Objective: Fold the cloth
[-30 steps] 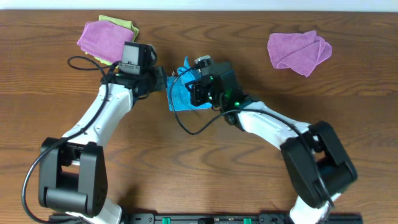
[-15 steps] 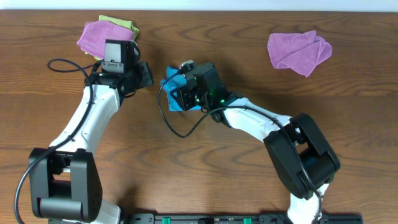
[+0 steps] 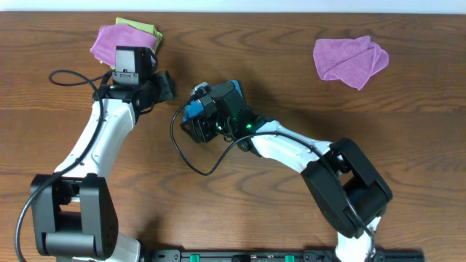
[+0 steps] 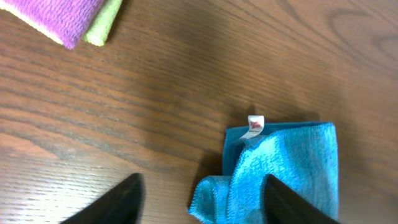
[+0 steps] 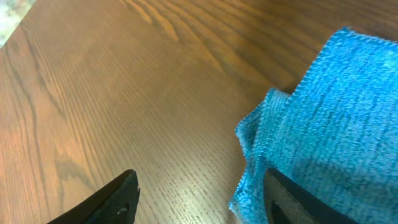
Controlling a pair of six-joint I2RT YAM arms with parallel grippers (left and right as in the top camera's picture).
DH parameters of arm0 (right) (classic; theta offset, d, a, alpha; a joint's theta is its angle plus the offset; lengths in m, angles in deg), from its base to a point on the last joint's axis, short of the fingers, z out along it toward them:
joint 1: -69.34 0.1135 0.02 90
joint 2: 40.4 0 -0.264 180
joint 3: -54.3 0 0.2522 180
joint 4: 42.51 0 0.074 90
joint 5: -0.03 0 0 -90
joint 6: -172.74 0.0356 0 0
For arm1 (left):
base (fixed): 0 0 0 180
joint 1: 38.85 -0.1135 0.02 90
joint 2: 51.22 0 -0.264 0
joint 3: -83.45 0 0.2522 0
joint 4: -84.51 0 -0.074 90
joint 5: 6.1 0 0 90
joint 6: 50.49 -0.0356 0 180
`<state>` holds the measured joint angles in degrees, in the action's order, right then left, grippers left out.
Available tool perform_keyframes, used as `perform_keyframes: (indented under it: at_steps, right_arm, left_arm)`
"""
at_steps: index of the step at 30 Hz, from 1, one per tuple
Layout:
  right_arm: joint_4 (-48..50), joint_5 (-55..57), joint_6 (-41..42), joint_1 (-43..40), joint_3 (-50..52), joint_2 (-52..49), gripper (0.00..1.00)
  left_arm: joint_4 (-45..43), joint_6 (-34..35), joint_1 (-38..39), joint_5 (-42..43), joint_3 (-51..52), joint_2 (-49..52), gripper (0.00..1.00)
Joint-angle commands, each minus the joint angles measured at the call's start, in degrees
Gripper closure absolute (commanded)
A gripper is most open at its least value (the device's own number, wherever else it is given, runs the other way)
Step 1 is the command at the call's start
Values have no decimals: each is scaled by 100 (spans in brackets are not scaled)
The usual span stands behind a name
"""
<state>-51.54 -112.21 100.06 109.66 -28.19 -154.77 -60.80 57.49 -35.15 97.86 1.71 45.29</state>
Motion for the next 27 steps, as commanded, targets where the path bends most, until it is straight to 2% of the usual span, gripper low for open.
perform_keyframes:
  at_steps: [1, 2, 4, 9, 12, 16, 18, 22, 27]
  right_arm:
    - [-109, -9, -24, -293, -179, 372, 31]
    - [-201, -11, -26, -411, -179, 470, 26]
    - [-535, -39, -26, -737, -179, 734, 1]
    - [-1624, -232, -76, -1674, -177, 1517, 1]
    - [-2518, -264, -874, -2256, -177, 2149, 1]
    - [-3794, -236, -1797, -2791, -13, 2909, 1]
    - [-4028, -240, -1976, -3075, 501, 3469, 1]
    - [-3888, -247, -1950, -3497, 2004, 4983, 1]
    - [-3921, -240, -1582, -3779, 3368, 6881, 1]
  left_arm:
    - [92, -42, -70, 114, -122, -271, 3]
    - [144, -42, -76, 116, -122, -319, 4]
    - [289, -42, -131, 260, -122, -446, 5]
    - [417, 31, -444, 1095, -122, -586, 5]
    - [584, 50, -730, 1692, -118, -586, 5]
    - [929, 74, -817, 1915, -105, -586, 5]
    - [966, 212, -778, 2031, -31, -586, 4]
    - [883, 577, -636, 2157, 306, -586, 4]
    - [483, 1064, -481, 2424, 881, -586, 5]
